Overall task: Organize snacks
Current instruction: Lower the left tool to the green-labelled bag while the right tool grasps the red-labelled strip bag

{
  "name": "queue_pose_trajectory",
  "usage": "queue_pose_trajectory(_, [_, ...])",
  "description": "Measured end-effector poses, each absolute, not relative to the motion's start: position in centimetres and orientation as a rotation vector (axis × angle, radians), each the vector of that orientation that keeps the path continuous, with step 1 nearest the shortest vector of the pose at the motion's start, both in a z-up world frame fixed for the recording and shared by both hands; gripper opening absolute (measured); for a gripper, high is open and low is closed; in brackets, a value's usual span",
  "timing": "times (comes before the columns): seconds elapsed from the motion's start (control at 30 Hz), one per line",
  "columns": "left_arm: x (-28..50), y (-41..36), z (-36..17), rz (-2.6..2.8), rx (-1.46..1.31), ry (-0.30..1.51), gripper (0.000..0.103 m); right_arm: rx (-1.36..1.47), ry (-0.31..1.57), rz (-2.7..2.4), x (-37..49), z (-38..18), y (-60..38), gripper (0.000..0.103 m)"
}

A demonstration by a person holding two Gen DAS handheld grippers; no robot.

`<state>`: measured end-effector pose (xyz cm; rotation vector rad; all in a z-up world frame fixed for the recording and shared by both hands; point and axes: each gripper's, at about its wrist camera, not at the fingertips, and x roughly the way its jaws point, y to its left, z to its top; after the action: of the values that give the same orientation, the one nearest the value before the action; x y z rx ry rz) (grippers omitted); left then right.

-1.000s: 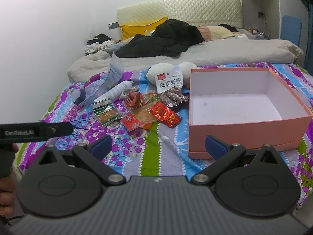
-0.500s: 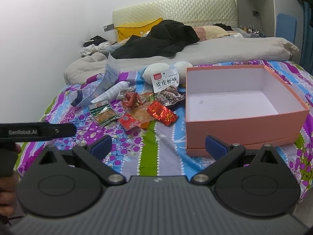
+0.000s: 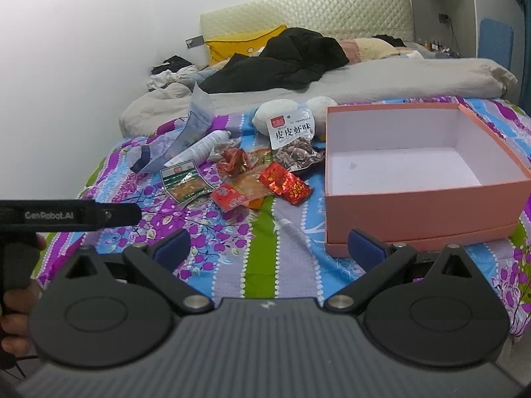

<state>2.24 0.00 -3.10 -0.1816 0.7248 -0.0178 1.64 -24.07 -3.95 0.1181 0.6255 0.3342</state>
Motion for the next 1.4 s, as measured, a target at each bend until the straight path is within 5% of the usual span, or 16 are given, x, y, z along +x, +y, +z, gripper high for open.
queue_pose_trajectory(0.37, [5.2, 0.4, -6.0, -0.024, -0.133, 0.731, 0.103, 0.106, 0.595, 0.353, 2.8, -5.9, -22.3, 0.102])
queue_pose_trajectory(0.73, [10.5, 4.4, -9.1, 0.062, -0.153, 0.735, 0.103, 0.107, 0.587, 0.440, 6.2, -7.9, -18.7, 0.078])
queue_pose_trajectory(1.4, [20.9, 11.3, -16.8, 0.157, -0.316, 0.831, 0.102, 0.216, 0.764, 0.536, 16.6, -13.8, -13.3, 0.074])
